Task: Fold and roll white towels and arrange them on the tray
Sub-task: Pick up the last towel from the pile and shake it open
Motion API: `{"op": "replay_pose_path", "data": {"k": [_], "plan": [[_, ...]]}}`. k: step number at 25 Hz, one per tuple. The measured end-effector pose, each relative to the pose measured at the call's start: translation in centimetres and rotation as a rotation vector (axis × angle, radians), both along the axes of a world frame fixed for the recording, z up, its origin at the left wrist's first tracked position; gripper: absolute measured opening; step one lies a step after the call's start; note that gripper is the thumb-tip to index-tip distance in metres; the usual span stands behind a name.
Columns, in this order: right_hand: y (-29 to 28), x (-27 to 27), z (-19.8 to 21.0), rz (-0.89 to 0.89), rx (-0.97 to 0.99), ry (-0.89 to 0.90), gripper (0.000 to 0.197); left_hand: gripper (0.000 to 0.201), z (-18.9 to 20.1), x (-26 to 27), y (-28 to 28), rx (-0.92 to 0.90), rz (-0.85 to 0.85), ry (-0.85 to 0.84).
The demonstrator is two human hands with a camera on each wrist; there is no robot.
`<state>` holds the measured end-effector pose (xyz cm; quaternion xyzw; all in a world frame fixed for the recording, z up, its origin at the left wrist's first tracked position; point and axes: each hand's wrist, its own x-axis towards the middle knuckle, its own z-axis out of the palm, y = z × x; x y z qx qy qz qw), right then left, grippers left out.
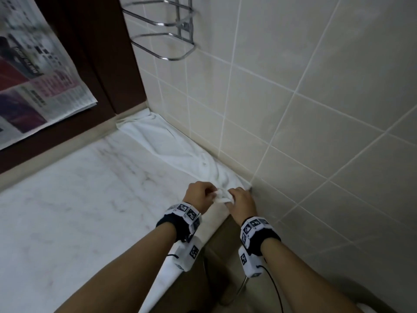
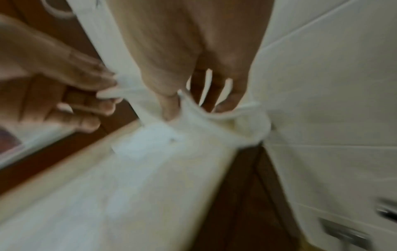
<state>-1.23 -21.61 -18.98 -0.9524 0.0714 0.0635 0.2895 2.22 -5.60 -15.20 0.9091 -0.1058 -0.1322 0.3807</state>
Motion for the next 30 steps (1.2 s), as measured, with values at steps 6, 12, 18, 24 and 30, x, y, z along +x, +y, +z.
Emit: {"op": "replay_pose_path", "data": {"k": [6,12,18,24,30], "plan": [[4.6,4.9,13.8,0.121,0.475,-0.290,0.059,0.010,12.2,1.4,11.7,-0.178,0.315,-0.147],[14.7,11.7,33.3,0.397,0.275,-0.594,0.021,0.009,32.1,-3.8,26.3,-0.100,0.555,-0.481],[27.4,7.0,49.8,0.931,0.250,-0.788,0.009,0.038,44.8,-8.2,31.5,0.020,0.450,-0.774],[34.5,2.3,55.2,1.076,0.326,-0.848,0.022,0.035,51.0,-10.7,32.1,0.054,0.408,-0.955],[34.8,0.9,56.1,0.940,0.449,-0.869,0.013,0.013,53.1,-13.2,33.7,0.729,0.548,-1.028]]}}
